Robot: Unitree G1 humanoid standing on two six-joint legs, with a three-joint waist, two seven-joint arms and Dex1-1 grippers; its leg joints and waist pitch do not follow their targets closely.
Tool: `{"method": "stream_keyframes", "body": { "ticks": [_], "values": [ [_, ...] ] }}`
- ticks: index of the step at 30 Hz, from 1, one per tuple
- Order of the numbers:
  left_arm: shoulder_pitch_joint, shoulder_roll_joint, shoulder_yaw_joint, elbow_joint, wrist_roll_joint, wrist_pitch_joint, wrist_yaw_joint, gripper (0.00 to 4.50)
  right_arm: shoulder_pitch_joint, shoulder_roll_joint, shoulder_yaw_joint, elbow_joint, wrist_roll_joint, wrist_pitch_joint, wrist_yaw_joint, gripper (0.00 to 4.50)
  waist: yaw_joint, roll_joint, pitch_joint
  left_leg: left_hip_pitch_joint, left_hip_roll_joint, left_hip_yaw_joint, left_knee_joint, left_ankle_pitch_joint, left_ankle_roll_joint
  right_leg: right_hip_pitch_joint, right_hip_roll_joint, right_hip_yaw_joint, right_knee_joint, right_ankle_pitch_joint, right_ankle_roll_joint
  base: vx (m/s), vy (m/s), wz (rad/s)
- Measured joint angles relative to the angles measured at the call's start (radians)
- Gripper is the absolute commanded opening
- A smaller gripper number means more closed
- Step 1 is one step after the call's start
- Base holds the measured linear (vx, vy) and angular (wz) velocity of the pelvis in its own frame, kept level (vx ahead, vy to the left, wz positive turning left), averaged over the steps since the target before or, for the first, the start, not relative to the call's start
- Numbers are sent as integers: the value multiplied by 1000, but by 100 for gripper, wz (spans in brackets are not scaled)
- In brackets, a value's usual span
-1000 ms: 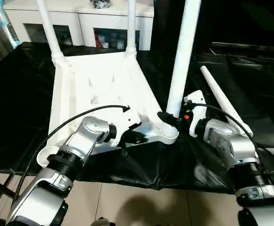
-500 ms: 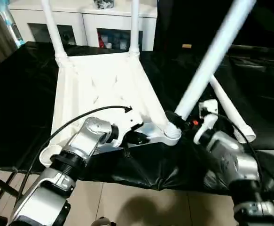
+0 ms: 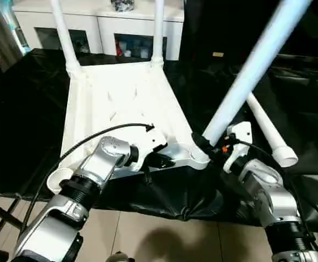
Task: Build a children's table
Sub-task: Insert table leg to table base
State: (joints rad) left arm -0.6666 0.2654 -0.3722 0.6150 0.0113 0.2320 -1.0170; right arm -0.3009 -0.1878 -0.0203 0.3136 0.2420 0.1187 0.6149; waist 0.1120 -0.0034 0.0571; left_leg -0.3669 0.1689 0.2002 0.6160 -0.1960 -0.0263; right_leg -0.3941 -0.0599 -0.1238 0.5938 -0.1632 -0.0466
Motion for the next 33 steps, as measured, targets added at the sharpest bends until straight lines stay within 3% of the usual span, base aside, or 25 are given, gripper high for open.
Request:
{"method": "stream_keyframes", "body": {
  "ticks": [5, 11, 25, 33],
  "values": [
    [1, 0, 0, 0, 4, -2, 0, 0, -1, 2, 1, 3, -1, 1, 0, 190, -2, -4, -1, 0, 0, 0, 0, 0, 0, 0, 0, 0, 0, 0, 0, 0, 0, 0],
    [1, 1, 0, 0, 6, -3, -3, 0, -22, -41, 45, 11, -42, 8, 42, 190, -2, -8, -2, 0, 0, 0, 0, 0, 0, 0, 0, 0, 0, 0, 0, 0, 0, 0],
    [-11, 41, 0, 12, 14, -35, -73, 0, -171, -105, 86, 174, -40, 41, 252, 190, -12, -10, -3, 0, 0, 0, -1, 0, 0, 0, 0, 0, 0, 0, 0, 0, 0, 0],
    [-12, 86, 0, 12, 14, -55, -162, 0, -189, -125, 122, 207, -39, -8, 385, 190, 0, -9, -3, 0, 0, 0, -1, 0, 0, 0, 0, 0, -1, 0, 0, 0, 0, 0]
  ]
}}
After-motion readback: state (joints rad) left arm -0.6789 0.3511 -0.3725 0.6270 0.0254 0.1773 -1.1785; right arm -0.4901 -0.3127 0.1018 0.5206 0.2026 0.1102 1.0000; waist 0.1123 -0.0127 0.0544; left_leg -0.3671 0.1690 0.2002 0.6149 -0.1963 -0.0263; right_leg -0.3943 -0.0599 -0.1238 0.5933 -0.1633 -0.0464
